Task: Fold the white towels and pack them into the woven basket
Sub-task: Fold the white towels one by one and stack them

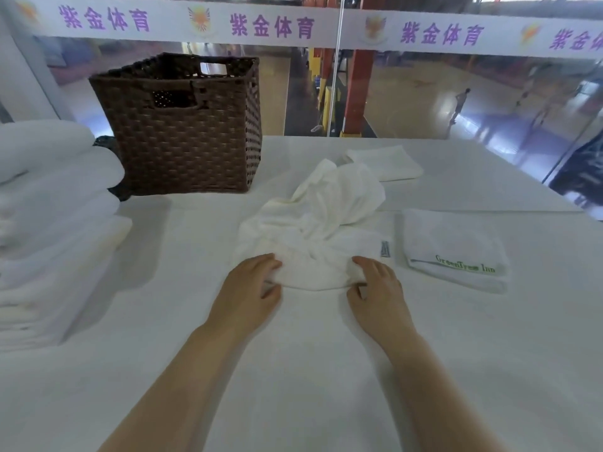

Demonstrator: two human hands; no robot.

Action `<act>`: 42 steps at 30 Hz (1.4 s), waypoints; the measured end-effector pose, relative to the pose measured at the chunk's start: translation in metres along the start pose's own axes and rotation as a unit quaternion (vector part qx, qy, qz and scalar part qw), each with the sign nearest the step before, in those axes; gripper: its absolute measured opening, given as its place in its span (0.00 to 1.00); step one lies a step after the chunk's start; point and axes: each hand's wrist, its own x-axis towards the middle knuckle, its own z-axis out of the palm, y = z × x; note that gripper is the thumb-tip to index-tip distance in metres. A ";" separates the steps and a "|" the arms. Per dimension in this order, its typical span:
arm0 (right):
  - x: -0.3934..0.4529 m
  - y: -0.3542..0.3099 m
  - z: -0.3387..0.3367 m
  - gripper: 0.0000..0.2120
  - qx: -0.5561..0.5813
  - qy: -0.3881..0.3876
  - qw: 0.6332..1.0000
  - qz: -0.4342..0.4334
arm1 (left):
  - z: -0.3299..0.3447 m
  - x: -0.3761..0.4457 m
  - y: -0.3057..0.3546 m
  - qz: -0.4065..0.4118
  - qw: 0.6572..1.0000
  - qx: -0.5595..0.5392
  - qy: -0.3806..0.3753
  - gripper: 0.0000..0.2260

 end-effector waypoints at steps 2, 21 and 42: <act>0.005 0.002 0.001 0.23 -0.025 0.018 1.000 0.000 | 0.001 0.000 -0.002 0.006 0.999 0.032 0.012 0.19; 0.031 -0.004 0.001 0.32 0.025 -0.022 0.999 0.022 | -0.021 0.003 -0.026 -0.201 0.977 0.064 0.042 0.34; 0.011 -0.048 0.002 0.05 0.580 -0.155 0.791 0.118 | -0.010 -0.015 0.030 0.115 0.987 0.002 -0.108 0.44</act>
